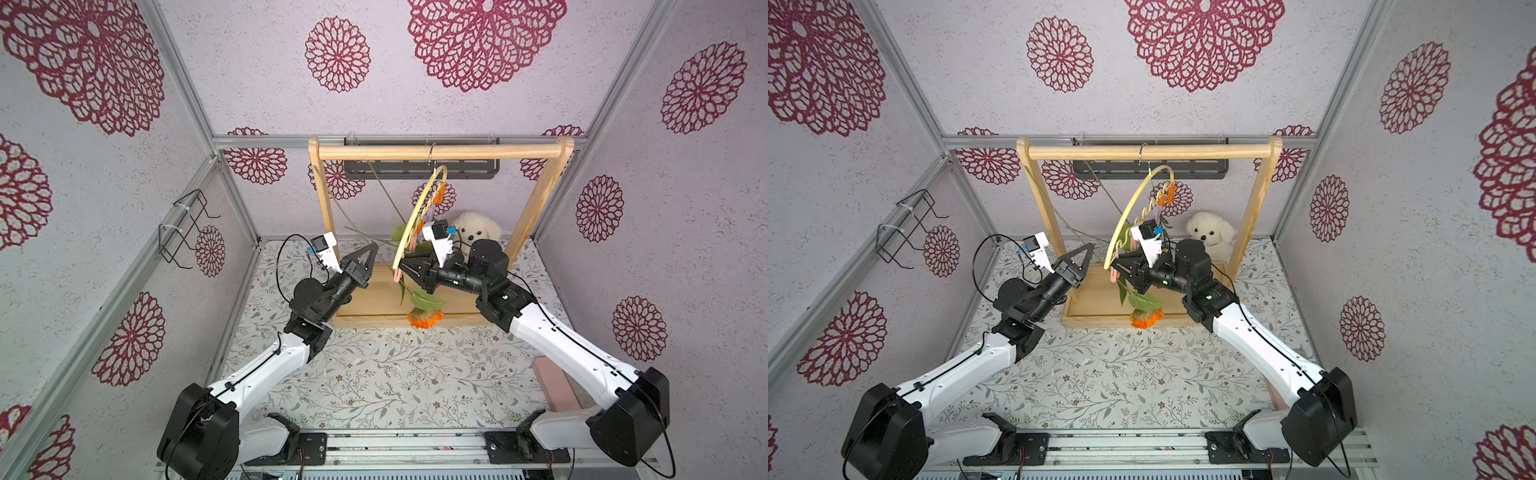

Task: Dry the flowers on a clothes hanger
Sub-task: Open the clamp at the hanger, then clamp the flower onto the hanger.

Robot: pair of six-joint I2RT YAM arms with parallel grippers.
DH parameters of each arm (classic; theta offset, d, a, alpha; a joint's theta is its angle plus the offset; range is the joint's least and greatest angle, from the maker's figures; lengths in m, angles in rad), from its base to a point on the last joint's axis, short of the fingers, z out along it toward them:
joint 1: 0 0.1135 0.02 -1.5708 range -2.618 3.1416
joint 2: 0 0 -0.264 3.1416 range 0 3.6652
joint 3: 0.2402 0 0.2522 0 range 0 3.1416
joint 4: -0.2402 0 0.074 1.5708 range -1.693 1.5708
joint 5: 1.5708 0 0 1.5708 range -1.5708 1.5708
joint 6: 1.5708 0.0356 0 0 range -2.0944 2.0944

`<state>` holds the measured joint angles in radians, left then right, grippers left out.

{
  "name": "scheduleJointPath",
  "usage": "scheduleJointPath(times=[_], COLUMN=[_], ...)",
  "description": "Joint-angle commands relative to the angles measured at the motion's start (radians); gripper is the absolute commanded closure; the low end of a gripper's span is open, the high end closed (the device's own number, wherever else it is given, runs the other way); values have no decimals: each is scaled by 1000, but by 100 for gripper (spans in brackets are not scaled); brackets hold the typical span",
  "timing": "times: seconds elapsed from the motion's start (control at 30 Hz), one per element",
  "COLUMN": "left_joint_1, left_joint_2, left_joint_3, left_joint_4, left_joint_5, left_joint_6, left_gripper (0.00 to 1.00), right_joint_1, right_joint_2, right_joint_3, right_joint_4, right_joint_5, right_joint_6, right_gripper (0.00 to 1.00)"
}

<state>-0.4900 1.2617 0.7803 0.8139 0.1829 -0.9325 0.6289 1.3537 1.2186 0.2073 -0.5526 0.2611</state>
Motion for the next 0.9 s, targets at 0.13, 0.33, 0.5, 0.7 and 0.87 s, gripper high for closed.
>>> scheduleJointPath(times=[0.13, 0.33, 0.5, 0.7, 0.87], left_joint_1=[-17, -17, -17, -16, -13], left_joint_2=[12, 7, 10, 12, 19], left_joint_3=[28, 40, 37, 37, 42], left_joint_4=[27, -2, 3, 28, 41], left_joint_5=[69, 80, 78, 57, 52], left_joint_6=[-21, -15, -17, -24, -49], left_gripper=[100, 100, 100, 100, 100], right_joint_1=[2, 2, 2, 2, 2], right_joint_2=[-36, -37, -35, -34, -35], right_joint_3=[8, -1, -2, -9, -18], right_joint_4=[66, 67, 80, 76, 83], right_joint_5=[40, 40, 28, 23, 22], right_joint_6=[-51, -56, -50, -48, -43], right_gripper=[81, 81, 81, 81, 81])
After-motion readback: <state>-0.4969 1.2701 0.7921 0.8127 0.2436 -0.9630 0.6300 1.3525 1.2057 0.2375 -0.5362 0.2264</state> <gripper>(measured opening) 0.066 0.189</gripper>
